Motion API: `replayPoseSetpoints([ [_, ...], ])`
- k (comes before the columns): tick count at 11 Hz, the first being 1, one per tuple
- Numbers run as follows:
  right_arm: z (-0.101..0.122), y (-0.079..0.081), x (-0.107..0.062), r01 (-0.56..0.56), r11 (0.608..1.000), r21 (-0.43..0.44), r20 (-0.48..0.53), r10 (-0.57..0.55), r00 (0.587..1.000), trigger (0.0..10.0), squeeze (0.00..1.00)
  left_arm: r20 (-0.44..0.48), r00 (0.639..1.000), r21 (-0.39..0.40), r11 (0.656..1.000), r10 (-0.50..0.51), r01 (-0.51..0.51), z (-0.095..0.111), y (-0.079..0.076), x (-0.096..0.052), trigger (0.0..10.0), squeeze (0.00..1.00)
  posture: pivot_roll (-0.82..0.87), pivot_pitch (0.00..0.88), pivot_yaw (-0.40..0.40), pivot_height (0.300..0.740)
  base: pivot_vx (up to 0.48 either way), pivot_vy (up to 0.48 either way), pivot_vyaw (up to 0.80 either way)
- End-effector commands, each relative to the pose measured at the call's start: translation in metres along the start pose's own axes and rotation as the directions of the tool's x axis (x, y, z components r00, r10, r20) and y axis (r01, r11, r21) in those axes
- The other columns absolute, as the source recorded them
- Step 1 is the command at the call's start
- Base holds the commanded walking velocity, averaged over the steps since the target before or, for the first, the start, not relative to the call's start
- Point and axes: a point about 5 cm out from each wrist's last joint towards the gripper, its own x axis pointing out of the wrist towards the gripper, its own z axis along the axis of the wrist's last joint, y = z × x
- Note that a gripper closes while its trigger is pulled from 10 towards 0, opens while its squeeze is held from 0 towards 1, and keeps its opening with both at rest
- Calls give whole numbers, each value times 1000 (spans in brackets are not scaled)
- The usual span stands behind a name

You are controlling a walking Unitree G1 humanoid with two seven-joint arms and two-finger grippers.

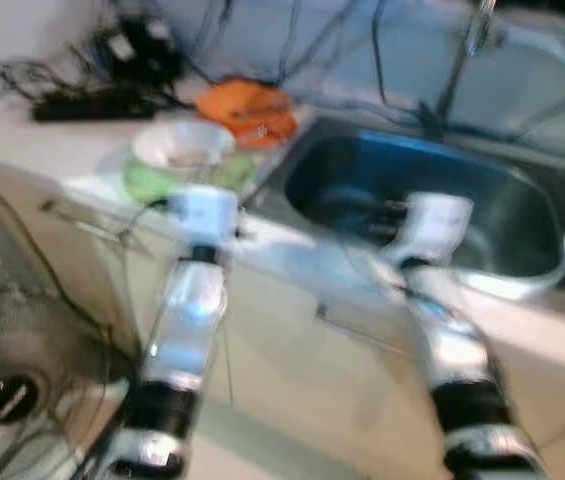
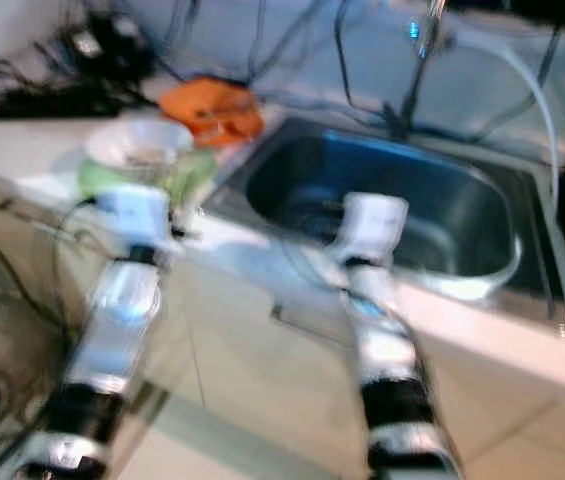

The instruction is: Kitchen organization

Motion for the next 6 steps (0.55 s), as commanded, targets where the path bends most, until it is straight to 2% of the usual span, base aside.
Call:
replayPoseSetpoints([
  [1, 3, 12, 2, -30, 999, 20, 12, 30, 999, 10000, 0, 13, 1000, 15, 999, 29, -29, 3, 11, 2, 10000, 0, 201, 0, -42, 740, 296, 0, 0],
  [4, 2, 12, 3, -24, 999, 34, 11, 24, 1000, 10000, 0, 27, 1000, 18, 1000, 10, -11, 6, 9, 1, 10000, 0, 204, 0, -43, 740, 295, 0, 0],
  [6, 2, 12, 3, -20, 998, 56, 8, 20, 1000, 10000, 0, 28, 1000, 16, 1000, -1, 0, 7, 7, 1, 10000, 0, 203, 0, -43, 740, 298, 0, -613],
])
